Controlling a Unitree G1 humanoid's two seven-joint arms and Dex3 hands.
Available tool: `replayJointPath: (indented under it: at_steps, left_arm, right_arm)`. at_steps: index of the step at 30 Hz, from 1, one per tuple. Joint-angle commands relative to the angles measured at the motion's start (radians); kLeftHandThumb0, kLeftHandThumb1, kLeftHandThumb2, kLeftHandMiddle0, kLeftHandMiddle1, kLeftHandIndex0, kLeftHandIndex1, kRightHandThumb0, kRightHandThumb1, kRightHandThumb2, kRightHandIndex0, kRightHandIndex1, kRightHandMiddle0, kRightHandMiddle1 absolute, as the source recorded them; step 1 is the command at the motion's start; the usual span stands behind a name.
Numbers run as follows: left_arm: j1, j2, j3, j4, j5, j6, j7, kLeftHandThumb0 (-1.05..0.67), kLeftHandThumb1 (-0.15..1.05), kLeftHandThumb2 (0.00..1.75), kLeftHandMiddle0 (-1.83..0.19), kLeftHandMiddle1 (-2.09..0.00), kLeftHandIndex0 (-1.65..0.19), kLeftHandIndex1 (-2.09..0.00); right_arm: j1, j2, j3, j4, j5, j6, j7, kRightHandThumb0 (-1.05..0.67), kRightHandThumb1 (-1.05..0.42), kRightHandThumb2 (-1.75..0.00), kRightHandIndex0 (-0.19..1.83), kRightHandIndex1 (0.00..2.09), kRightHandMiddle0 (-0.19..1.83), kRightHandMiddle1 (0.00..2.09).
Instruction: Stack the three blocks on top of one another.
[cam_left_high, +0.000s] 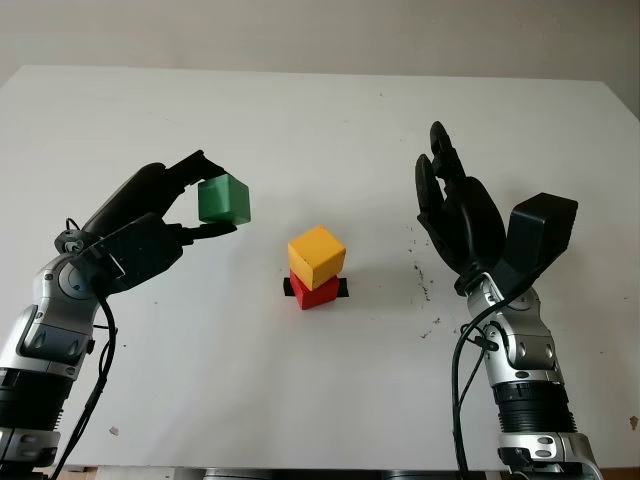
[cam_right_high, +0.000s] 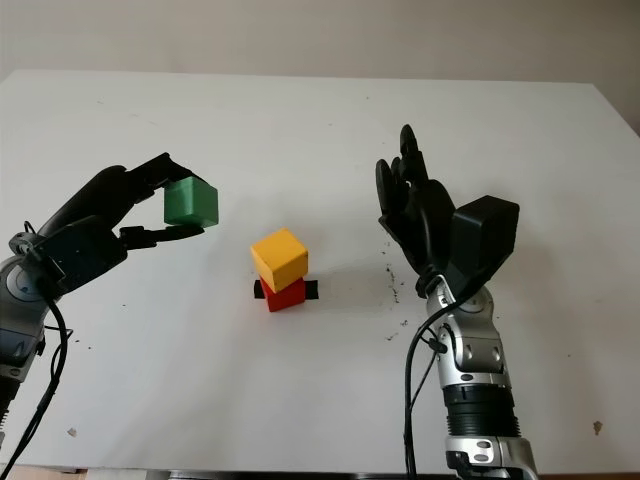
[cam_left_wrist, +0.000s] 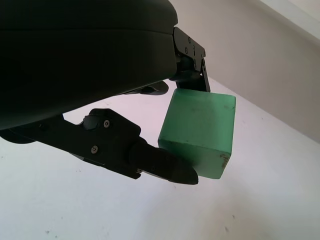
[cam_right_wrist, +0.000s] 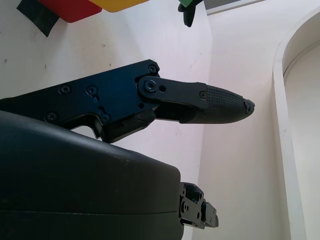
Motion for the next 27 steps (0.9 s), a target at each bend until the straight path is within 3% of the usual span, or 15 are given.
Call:
replayJointPath:
  at_steps: [1, 11, 15, 19, 27]
  left_arm:
    - [0.000, 0.031, 0.017, -0.058, -0.019, 0.026, -0.044, -0.34, 1.05, 0.23, -0.28, -0.05, -0.23, -1.49]
    - [-0.129, 0.156, -0.014, -0.107, -0.010, -0.007, -0.271, -0.35, 1.05, 0.17, -0.33, -0.07, -0.27, -1.47]
    - [-0.228, 0.192, -0.056, -0.127, 0.000, 0.026, -0.391, -0.35, 1.05, 0.16, -0.33, -0.07, -0.29, -1.44]
    - [-0.287, 0.189, -0.072, -0.137, -0.010, 0.042, -0.453, -0.34, 1.05, 0.15, -0.33, -0.07, -0.30, -1.41]
    - [-0.357, 0.138, -0.086, -0.120, -0.057, 0.054, -0.478, -0.32, 1.05, 0.11, -0.37, -0.07, -0.33, -1.46]
  right_arm:
    - [0.001, 0.003, 0.003, -0.005, 0.005, -0.006, 0.002, -0.70, -1.05, -0.55, -0.19, 0.00, -0.19, 0.00]
    - [0.014, 0.017, 0.009, -0.005, -0.001, -0.008, -0.010, -0.73, -1.05, -0.51, -0.19, 0.00, -0.19, 0.00]
    - [0.017, 0.023, 0.011, 0.001, -0.005, -0.020, -0.015, -0.72, -1.05, -0.50, -0.19, 0.00, -0.19, 0.00]
    - [0.023, 0.028, 0.016, 0.002, -0.009, -0.030, -0.017, -0.71, -1.05, -0.51, -0.19, 0.00, -0.19, 0.00]
    - [0.031, 0.025, 0.026, 0.002, -0.016, -0.036, -0.018, -0.72, -1.05, -0.53, -0.19, 0.00, -0.19, 0.00]
